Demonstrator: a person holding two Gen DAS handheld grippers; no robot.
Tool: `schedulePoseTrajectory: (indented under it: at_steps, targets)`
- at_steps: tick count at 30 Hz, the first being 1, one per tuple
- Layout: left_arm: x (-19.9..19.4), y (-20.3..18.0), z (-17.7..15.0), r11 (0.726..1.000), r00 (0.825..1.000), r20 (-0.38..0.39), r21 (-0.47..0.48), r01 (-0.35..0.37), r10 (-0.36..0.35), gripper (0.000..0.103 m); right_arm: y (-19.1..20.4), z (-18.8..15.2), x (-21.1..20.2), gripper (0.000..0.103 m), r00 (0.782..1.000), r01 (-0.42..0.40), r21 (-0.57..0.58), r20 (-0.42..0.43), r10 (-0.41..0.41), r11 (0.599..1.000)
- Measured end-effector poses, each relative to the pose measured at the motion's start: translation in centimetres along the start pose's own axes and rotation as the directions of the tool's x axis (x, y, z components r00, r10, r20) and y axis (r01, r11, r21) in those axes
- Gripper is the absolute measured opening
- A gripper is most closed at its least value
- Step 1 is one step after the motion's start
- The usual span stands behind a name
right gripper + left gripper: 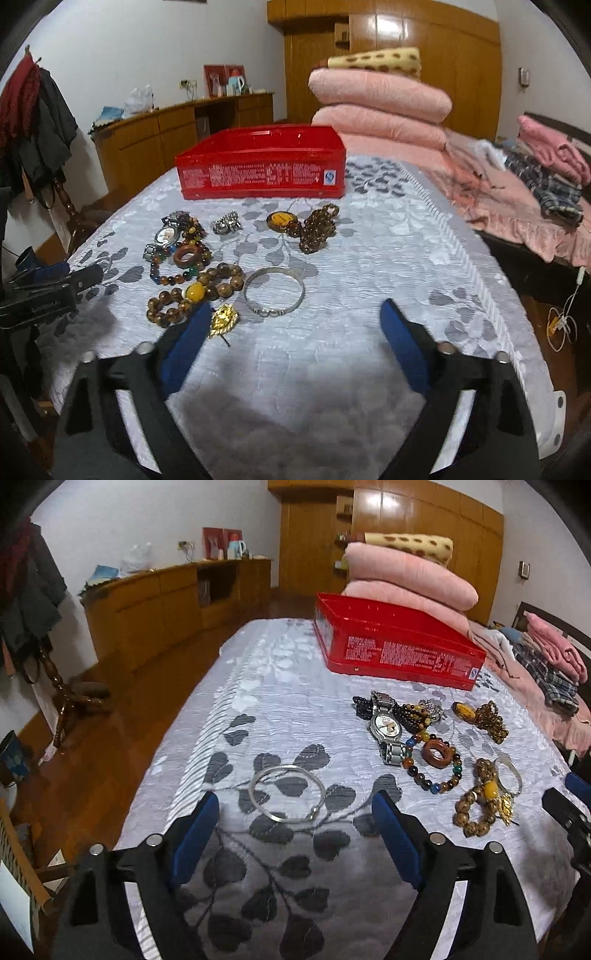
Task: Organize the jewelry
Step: 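Move the left tool to the silver bangle while the right tool approaches a small silver ring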
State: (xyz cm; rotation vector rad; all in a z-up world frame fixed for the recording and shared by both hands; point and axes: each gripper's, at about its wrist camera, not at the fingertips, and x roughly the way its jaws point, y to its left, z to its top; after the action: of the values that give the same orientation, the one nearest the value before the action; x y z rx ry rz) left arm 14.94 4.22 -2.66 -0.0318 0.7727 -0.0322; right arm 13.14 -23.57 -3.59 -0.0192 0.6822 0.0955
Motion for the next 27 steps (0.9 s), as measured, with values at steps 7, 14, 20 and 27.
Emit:
schedulePoseTrajectory:
  at_steps: [7,14,20,27]
  targets:
    - [1.6,0.1,0.8,1.000,0.998,-0.067,-0.002,0.019,-0.019,0.082,0.0,0.9,3.0,0.078,0.993,-0.011,-0.020,-0.119,0.008,1.000]
    - [2.1,0.1,1.0,1.000,0.995,-0.093,0.002,0.032,-0.031,0.082,0.4,1.5,4.7,0.078,0.982,0.005,-0.040,-0.188,-0.013,0.999]
    - [2.6,-0.4,1.2,0.999,0.994,-0.102,0.021,0.043,-0.041,0.082,0.5,1.8,5.9,0.078,0.973,0.008,-0.048,-0.229,-0.019,0.999]
    - [2.8,-0.6,1.3,0.998,0.995,-0.096,0.034,0.045,-0.042,0.059,0.6,2.1,6.4,0.072,0.972,-0.010,-0.056,-0.236,-0.004,0.998]
